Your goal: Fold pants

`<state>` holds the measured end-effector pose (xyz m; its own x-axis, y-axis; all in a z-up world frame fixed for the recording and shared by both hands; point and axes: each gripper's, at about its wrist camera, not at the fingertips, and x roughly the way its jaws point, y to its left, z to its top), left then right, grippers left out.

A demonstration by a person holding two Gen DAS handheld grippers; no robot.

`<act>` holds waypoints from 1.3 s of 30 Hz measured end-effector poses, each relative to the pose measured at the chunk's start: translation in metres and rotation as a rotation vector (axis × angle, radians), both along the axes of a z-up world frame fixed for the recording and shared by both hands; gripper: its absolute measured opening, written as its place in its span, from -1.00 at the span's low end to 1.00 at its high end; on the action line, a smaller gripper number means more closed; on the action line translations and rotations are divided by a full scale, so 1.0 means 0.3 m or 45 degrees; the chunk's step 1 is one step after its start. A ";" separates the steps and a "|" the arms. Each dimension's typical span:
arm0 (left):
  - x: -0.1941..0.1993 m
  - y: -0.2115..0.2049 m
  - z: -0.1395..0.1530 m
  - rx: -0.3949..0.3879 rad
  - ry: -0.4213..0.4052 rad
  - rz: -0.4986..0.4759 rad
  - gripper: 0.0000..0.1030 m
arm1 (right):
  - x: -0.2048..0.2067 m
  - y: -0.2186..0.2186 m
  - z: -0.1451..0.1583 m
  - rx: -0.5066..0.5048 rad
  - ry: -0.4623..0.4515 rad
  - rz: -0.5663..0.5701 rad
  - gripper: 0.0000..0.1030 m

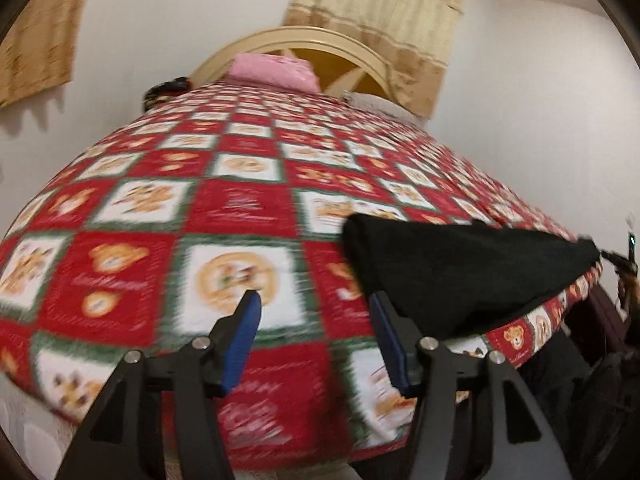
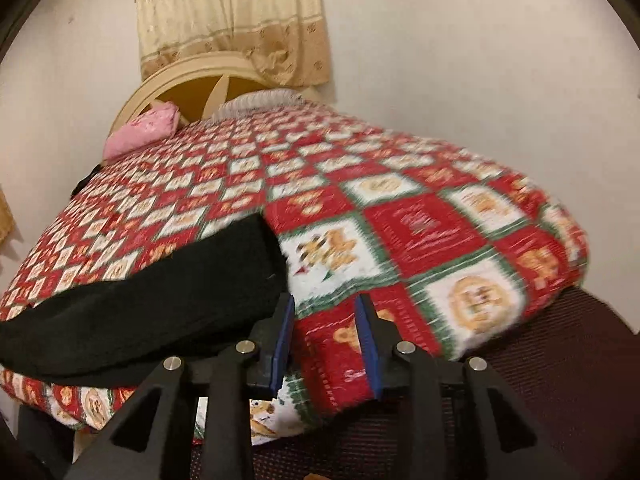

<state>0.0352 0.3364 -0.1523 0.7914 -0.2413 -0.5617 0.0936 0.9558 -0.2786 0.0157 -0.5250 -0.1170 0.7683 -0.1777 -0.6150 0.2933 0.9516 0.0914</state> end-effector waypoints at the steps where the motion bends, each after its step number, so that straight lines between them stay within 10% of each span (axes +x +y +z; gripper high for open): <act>1: -0.008 0.008 0.001 -0.007 -0.004 0.015 0.16 | -0.011 0.001 0.018 0.002 -0.021 -0.012 -0.36; 6: -0.012 -0.026 0.025 -0.060 -0.058 0.035 0.16 | 0.010 0.117 0.125 0.003 -0.125 0.037 -0.36; 12: 0.073 -0.203 0.083 -0.053 -0.112 -0.101 0.17 | 0.234 0.537 0.172 0.014 -0.049 0.449 -0.36; 23: 0.106 -0.434 -0.026 0.275 0.001 -0.310 0.25 | 0.658 1.331 -0.014 0.269 0.203 1.057 -0.36; 28: 0.071 -0.439 -0.011 0.348 0.001 -0.343 0.26 | 0.782 1.564 -0.116 0.446 0.346 1.134 -0.36; 37: 0.097 -0.390 0.061 0.188 -0.084 -0.209 0.45 | 0.871 1.763 -0.287 0.664 0.602 1.185 -0.36; 39: 0.128 -0.380 0.069 0.164 -0.087 -0.184 0.47 | 0.876 1.779 -0.306 0.682 0.628 1.185 -0.64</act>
